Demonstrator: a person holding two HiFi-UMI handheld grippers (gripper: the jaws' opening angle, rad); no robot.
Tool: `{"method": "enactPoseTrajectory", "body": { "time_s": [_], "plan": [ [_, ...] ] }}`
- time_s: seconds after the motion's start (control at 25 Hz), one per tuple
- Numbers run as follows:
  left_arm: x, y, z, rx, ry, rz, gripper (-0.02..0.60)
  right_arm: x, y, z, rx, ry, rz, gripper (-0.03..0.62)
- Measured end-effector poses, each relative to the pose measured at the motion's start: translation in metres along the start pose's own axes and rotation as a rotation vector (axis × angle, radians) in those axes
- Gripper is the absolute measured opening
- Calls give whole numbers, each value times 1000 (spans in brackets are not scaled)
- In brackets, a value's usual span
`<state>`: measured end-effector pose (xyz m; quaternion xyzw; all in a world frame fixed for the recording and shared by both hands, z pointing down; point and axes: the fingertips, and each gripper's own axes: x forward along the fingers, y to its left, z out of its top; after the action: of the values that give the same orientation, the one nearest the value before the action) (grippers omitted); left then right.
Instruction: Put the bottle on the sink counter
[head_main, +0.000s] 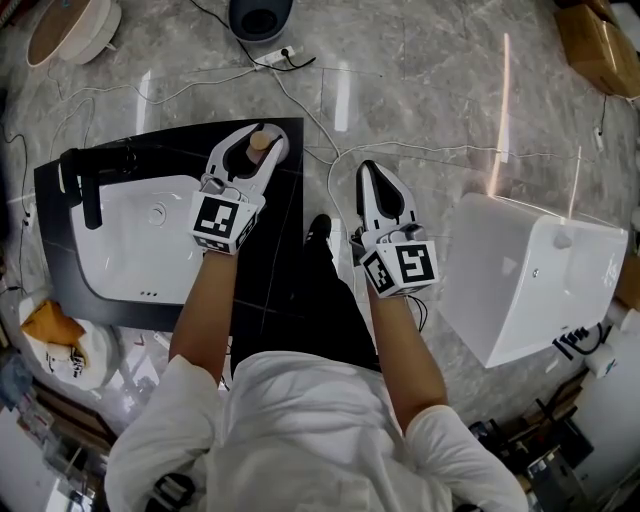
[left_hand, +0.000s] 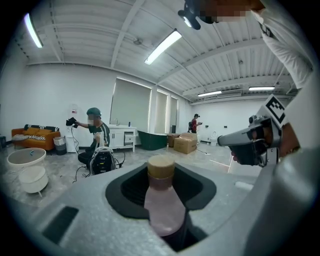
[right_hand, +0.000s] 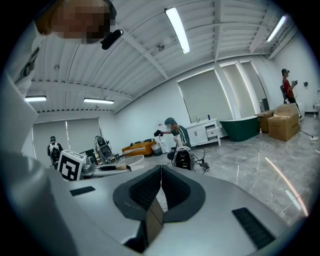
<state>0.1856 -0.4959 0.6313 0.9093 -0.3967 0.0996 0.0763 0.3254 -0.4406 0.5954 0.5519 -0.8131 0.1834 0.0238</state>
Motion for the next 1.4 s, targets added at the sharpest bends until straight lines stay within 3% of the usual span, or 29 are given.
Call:
{"method": "enactPoseTrajectory", "body": {
  "time_s": [0.72, 0.88, 1.12, 1.4],
  "plan": [
    [3, -7, -7, 56, 7, 2, 144, -1, 11, -1, -13, 12, 20, 15],
    [-5, -8, -5, 73, 34, -12, 179, -4, 19, 2, -17, 6, 24, 15],
    [-45, -7, 12, 48, 32, -9, 178, -12, 44, 15, -33, -16, 36, 15],
    [-129, -12, 73, 13, -85, 16, 104, -34, 102, 51, -95, -82, 35, 15]
  ]
}}
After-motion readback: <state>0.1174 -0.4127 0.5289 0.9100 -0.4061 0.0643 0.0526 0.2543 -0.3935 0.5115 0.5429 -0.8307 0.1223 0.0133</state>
